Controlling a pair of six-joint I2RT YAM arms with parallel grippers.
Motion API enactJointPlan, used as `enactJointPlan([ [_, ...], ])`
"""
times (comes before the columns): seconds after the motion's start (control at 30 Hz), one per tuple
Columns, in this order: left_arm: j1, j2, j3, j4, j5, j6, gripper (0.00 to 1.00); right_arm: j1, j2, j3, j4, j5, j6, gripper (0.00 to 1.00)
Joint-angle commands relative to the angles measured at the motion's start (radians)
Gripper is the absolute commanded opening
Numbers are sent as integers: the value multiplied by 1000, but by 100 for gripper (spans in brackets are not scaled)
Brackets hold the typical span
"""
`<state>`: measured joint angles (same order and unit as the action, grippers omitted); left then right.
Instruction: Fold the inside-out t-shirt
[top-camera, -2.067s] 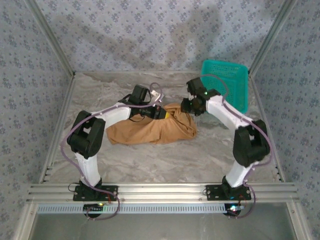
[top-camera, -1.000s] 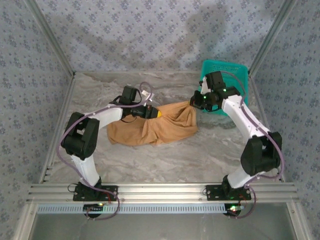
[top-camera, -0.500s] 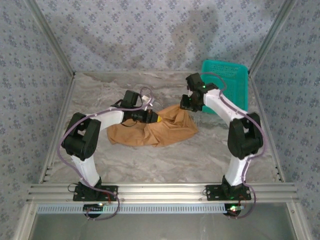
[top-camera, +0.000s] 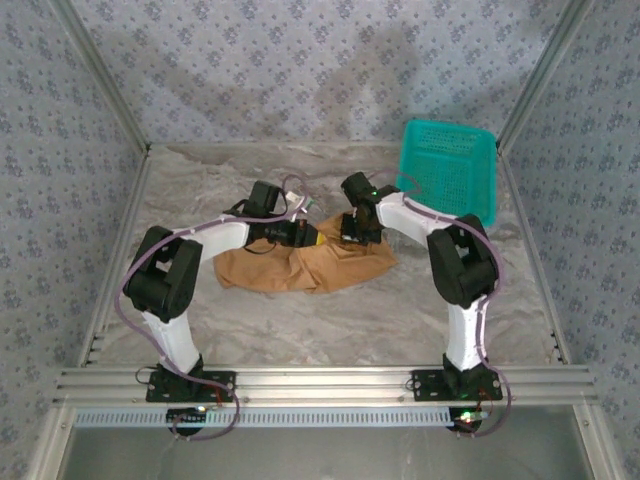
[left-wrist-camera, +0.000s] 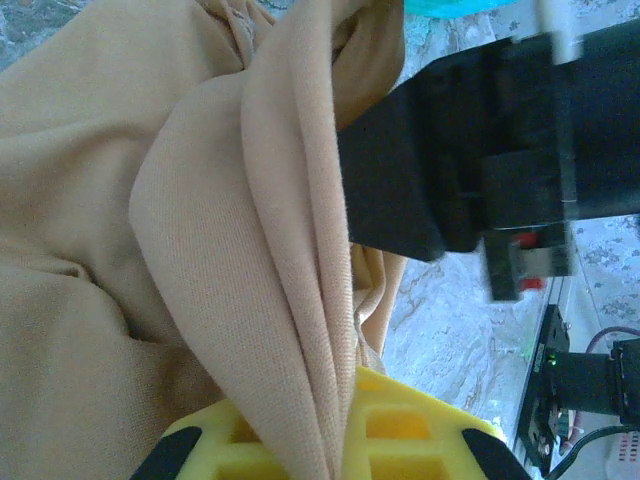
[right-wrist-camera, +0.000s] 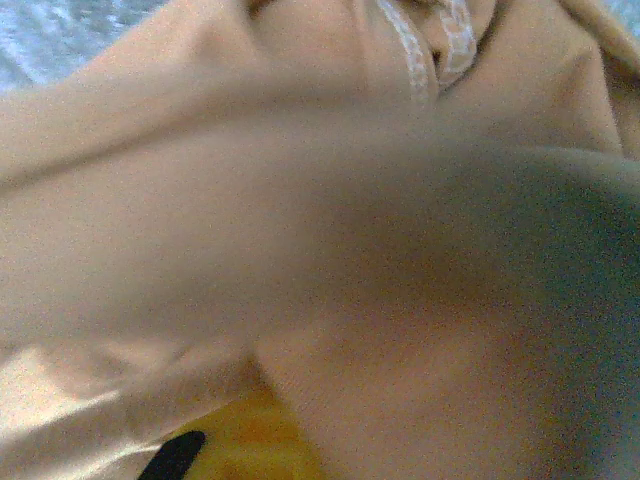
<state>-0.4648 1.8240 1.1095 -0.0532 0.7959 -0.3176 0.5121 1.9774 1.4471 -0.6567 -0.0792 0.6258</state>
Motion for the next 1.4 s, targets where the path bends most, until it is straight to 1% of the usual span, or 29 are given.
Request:
enactJointPlan([
  [0.0,27,-46,9,-17,-14,-7,7,-25,-68,76,-52,-8,-20,0],
  [0.13,53,-36,8,-49,-42,-1,14,-32,-216,63,-72,-51,-70,0],
  [0.2,55,-33,2,-54,-56,6,15,-41,-298,27,-55,-102,-82,0],
  [0.33,55,-22,-9,-59,-67,7,11,-73,-442,-115,50,-200,-79,0],
  [0.37,55,-20,-11,-63,-69,11,9,-87,-473,-164,106,-218,-67,0],
  [0.43,55,-19,-16,-68,-75,18,6,-120,-519,-263,162,-220,-51,0],
  [0.53,54,-21,-13,-78,-70,15,1,-172,-541,-408,199,-181,-41,0],
  [0.6,49,-32,-14,-79,-72,14,0,-187,-537,-486,232,-157,-29,0],
  [0.7,33,-45,-13,-73,-79,7,0,-161,-520,-582,275,-139,-5,0],
  [0.73,23,-47,-13,-69,-81,3,0,-149,-512,-596,271,-138,28,4],
  [0.77,14,-48,-11,-68,-82,2,0,-139,-506,-592,255,-128,35,11],
  [0.83,-7,-47,-7,-67,-84,3,0,-110,-513,-544,180,-47,27,34],
  [0.87,-16,-46,-5,-69,-86,3,0,-93,-522,-513,143,-4,20,39],
  [0.9,-24,-45,-1,-70,-90,2,0,-73,-532,-477,105,61,13,41],
  [0.93,-29,-43,1,-74,-89,3,0,-47,-540,-441,73,108,12,41],
  [0.97,-32,-42,3,-77,-90,3,0,-27,-543,-413,61,136,11,40],
  [1.0,-36,-42,5,-79,-90,3,0,0,-541,-383,34,164,11,36],
  [1.03,-39,-43,5,-78,-90,3,0,28,-533,-360,30,184,-35,32],
  [1.1,-41,-43,5,-78,-93,2,0,68,-500,-325,47,192,-68,30],
  [1.17,-41,-45,6,-79,-95,2,0,91,-440,-289,51,167,-108,30],
  [1.27,-41,-48,7,-80,-93,0,0,118,-338,-210,51,171,-190,42],
  [1.33,-41,-49,10,-87,-92,3,0,132,-281,-182,51,175,-240,52],
  [1.37,-41,-51,13,-90,-93,4,0,136,-262,-174,52,178,-255,55],
])
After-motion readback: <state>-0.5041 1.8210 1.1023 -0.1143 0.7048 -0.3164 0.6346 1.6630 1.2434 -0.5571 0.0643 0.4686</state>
